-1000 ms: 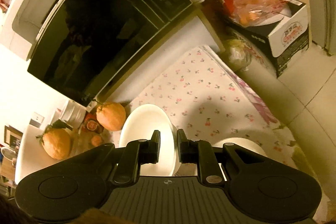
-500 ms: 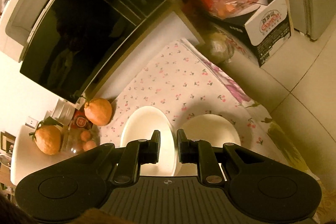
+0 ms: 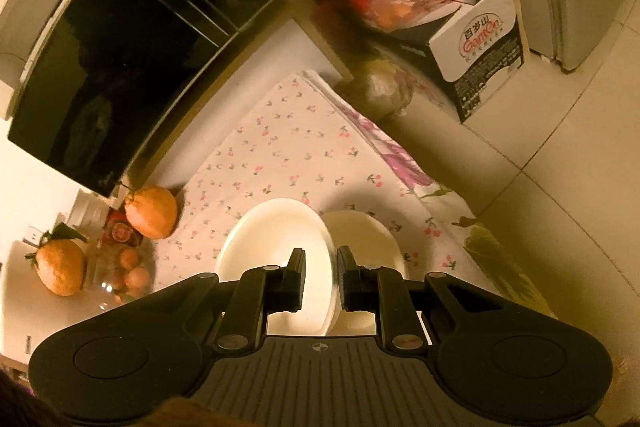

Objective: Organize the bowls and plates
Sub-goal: 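Lift the cream bowl with both grippers and carry it to the plate stack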

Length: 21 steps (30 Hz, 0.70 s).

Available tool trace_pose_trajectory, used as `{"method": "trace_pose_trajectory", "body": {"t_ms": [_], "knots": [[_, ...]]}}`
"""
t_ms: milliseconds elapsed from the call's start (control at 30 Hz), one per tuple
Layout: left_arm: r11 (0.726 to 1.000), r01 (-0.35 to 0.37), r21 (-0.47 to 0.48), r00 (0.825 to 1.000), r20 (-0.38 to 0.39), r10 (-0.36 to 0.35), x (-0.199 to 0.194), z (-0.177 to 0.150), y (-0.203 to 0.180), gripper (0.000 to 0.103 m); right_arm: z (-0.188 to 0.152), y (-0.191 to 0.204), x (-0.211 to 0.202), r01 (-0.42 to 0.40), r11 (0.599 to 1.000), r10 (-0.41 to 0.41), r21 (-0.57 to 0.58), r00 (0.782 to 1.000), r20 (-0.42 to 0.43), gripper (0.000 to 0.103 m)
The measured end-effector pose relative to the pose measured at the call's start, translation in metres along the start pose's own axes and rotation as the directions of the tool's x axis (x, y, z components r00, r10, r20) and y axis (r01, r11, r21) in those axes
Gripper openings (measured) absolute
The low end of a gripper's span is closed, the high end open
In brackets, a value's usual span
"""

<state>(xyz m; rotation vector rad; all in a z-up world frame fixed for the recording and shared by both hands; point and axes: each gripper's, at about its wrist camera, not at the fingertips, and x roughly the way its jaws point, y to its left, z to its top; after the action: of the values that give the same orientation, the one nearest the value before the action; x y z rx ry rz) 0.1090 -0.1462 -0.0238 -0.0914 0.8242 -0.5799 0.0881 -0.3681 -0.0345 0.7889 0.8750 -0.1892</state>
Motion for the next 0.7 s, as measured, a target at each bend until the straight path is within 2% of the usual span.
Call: {"method": "trace_pose_trajectory", "body": {"t_ms": [500,700], "knots": [[0.996,-0.019,0.092,0.999,-0.042,0.023,0.015,-0.014,-0.014,0.022,-0.003,-0.005,0.013,0.095,0.994,-0.096,-0.054,0.995,-0.031,0.019],[0.989,-0.03,0.144,0.999,-0.037,0.036,0.016,-0.018,-0.021,0.027,-0.002,-0.009,0.013,0.107,0.993,-0.108,-0.051,0.994,-0.025,0.019]]}}
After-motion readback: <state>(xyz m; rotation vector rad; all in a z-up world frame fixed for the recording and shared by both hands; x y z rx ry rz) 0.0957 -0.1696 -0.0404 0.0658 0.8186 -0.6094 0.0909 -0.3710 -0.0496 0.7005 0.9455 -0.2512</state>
